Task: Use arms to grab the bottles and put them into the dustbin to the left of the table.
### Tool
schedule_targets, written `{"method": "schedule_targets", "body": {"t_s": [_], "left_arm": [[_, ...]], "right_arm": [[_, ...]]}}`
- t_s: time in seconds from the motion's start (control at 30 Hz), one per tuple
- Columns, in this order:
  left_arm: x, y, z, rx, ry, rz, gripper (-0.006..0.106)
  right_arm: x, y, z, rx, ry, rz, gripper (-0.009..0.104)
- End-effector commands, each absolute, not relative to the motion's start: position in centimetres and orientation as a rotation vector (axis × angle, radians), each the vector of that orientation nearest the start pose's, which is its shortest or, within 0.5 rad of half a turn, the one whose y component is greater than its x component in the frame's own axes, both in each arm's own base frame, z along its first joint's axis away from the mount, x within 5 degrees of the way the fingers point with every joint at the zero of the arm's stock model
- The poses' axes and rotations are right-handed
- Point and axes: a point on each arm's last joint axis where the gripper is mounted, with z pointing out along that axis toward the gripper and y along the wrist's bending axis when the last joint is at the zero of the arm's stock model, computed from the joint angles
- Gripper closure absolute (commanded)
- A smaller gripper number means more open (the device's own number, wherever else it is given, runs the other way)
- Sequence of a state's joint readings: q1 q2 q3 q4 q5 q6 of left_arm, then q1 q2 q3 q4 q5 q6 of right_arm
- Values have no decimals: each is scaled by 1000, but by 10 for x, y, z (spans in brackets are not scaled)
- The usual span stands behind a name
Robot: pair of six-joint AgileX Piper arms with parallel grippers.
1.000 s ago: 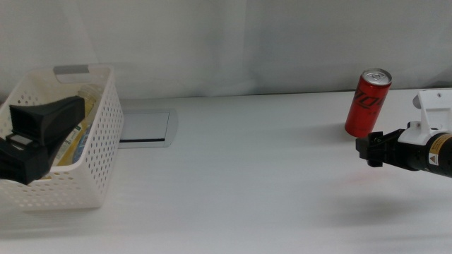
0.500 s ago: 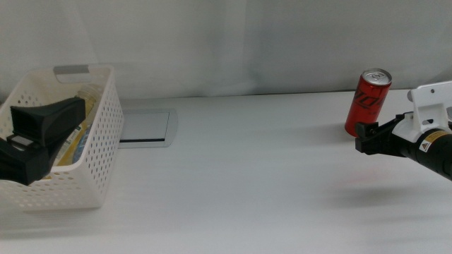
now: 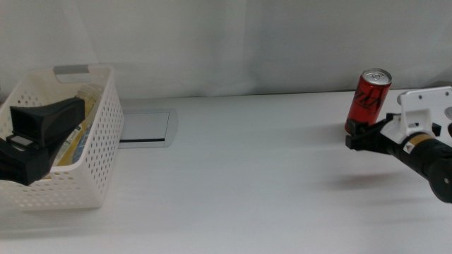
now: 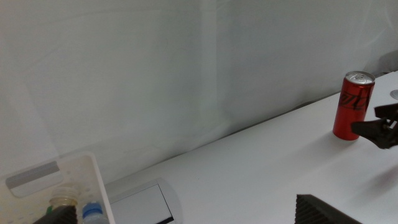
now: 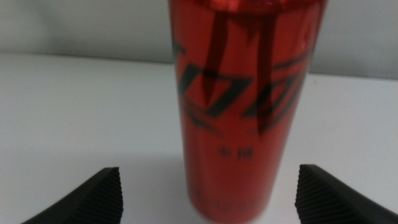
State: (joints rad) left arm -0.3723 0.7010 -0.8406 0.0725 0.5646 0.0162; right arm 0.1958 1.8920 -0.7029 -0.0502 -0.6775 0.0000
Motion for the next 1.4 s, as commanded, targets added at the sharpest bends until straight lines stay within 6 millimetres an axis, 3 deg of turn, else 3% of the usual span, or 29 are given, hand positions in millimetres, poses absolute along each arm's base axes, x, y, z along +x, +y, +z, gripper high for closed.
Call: {"method": "schedule_targets", "body": {"t_s": [0.0,0.33,0.43,0.57,0.73,1.13,1.37], "left_arm": [[125,-47,382,400,1863,-181,10],[125,-47,381,400,1867,-180,10],[125,-47,381,400,1867,-180,10],[125,-47,380,401,1871,-179,10],[125,-46,376,415,1898,-169,10],[124,-46,370,444,1933,-148,10],[124,-46,370,453,1931,-142,10]], "right_arm": [[346,68,129,-239,1941,125,20],[385,74,120,-197,1926,127,21],[389,73,117,-159,1936,123,26],[390,73,114,-152,1947,122,48],[390,72,113,-144,1950,116,96],[390,73,114,-159,1945,117,97],[383,87,149,-263,1904,211,97]]}}
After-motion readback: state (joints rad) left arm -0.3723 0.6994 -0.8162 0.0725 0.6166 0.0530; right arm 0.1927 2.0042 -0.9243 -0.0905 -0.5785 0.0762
